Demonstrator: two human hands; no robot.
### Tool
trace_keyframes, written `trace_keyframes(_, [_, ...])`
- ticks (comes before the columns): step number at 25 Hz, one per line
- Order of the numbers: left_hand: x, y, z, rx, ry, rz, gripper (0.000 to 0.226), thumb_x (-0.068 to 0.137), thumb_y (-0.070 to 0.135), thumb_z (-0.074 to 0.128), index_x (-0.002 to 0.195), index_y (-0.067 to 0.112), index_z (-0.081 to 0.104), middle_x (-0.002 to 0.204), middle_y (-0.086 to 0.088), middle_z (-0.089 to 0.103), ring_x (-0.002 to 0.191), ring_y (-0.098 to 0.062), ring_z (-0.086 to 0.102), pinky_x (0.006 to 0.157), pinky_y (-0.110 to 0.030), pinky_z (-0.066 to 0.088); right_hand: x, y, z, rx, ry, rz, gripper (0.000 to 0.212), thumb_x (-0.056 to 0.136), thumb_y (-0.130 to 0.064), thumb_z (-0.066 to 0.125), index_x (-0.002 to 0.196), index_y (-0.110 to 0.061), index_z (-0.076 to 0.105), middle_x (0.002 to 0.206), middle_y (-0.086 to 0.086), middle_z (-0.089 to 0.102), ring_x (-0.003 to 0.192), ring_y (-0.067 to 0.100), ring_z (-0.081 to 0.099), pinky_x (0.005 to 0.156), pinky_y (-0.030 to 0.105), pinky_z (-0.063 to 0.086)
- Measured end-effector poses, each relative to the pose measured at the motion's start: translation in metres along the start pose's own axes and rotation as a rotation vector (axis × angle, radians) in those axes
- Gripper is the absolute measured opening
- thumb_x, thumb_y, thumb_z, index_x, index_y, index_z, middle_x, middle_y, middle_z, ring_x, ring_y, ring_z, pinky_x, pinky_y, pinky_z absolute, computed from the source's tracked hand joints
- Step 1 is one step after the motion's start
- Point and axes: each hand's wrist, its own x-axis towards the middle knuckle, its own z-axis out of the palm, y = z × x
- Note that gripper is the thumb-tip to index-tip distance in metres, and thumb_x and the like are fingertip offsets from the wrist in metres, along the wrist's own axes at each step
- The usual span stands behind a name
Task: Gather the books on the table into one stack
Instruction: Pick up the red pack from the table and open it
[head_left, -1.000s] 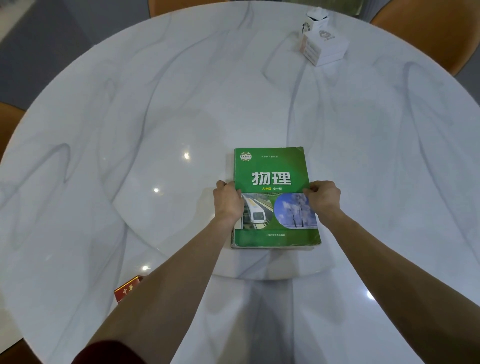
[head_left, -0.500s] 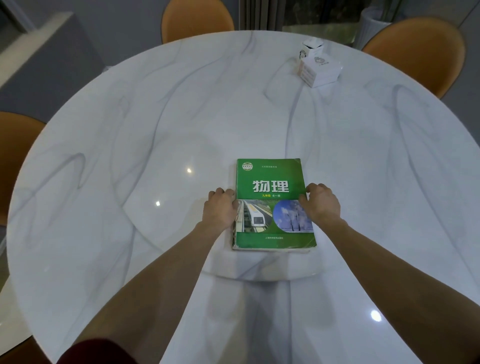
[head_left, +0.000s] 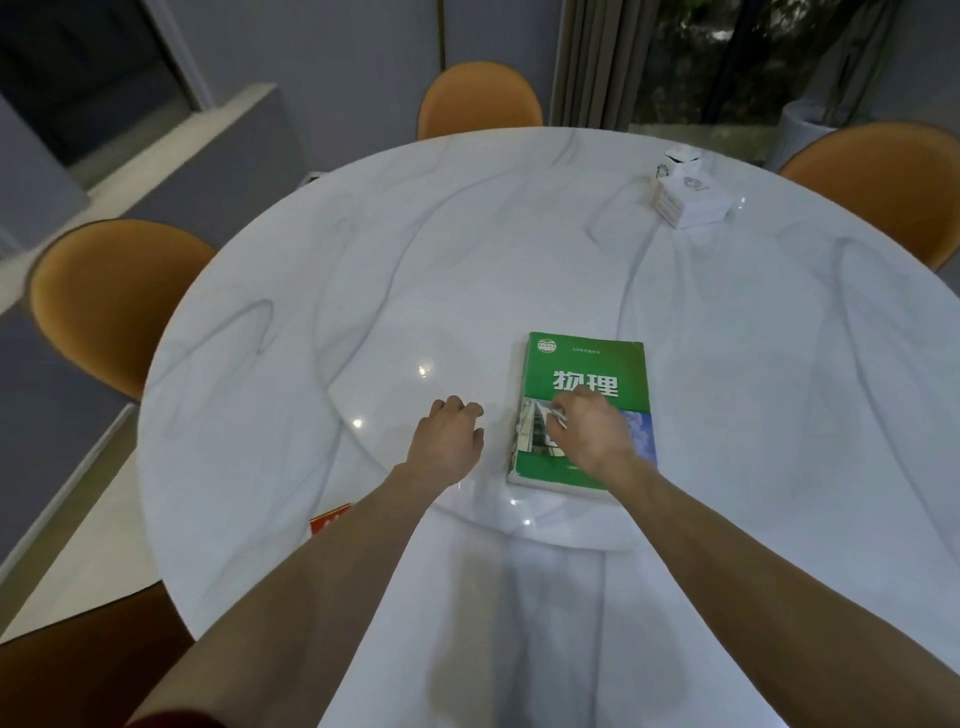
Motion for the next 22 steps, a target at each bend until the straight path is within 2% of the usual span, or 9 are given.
trace_keyframes(5, [-0.051, -0.025, 0.006, 0.077, 0.014, -0.063, 0.037, 0.094, 0.027, 0.043, 0.128, 0.014, 0.051, 0.122, -0.01, 0.056, 0.115, -0.028, 0.048, 0.088, -0.039, 0.044, -0.012, -0.038, 0.015, -0.031, -0.095, -0.147, 0.034, 0.092, -0.028, 0.048, 0.118, -0.01, 0.061, 0.114, 0.015, 0.063, 0.102, 0.032, 0.059, 0.085, 0.038, 0.05])
trace_keyframes(11, [-0.107, -0.063, 0.015, 0.104, 0.008, -0.156, 0.039, 0.093, 0.033, 0.045, 0.126, 0.014, 0.05, 0.119, -0.008, 0.056, 0.113, -0.028, 0.048, 0.088, -0.039, 0.042, -0.032, -0.08, 0.05, -0.106, -0.225, -0.298, 0.038, 0.094, -0.032, 0.042, 0.126, -0.015, 0.054, 0.123, 0.008, 0.058, 0.114, 0.027, 0.051, 0.097, 0.04, 0.041])
trace_keyframes(17, [-0.147, -0.102, 0.018, 0.076, -0.001, -0.259, 0.039, 0.09, 0.031, 0.048, 0.125, 0.015, 0.048, 0.121, -0.006, 0.056, 0.114, -0.026, 0.047, 0.088, -0.035, 0.041, -0.046, -0.12, 0.083, -0.143, -0.317, -0.435, 0.038, 0.095, -0.031, 0.038, 0.126, -0.015, 0.052, 0.124, 0.007, 0.056, 0.114, 0.025, 0.049, 0.094, 0.035, 0.038])
trace_keyframes(22, [-0.163, -0.136, 0.027, -0.054, 0.023, -0.281, 0.054, 0.087, 0.031, 0.057, 0.135, 0.013, 0.041, 0.137, -0.008, 0.046, 0.129, -0.026, 0.038, 0.096, -0.035, 0.043, -0.051, -0.145, 0.111, -0.215, -0.379, -0.478, 0.037, 0.094, -0.031, 0.038, 0.124, -0.013, 0.054, 0.122, 0.008, 0.056, 0.114, 0.026, 0.049, 0.095, 0.037, 0.038])
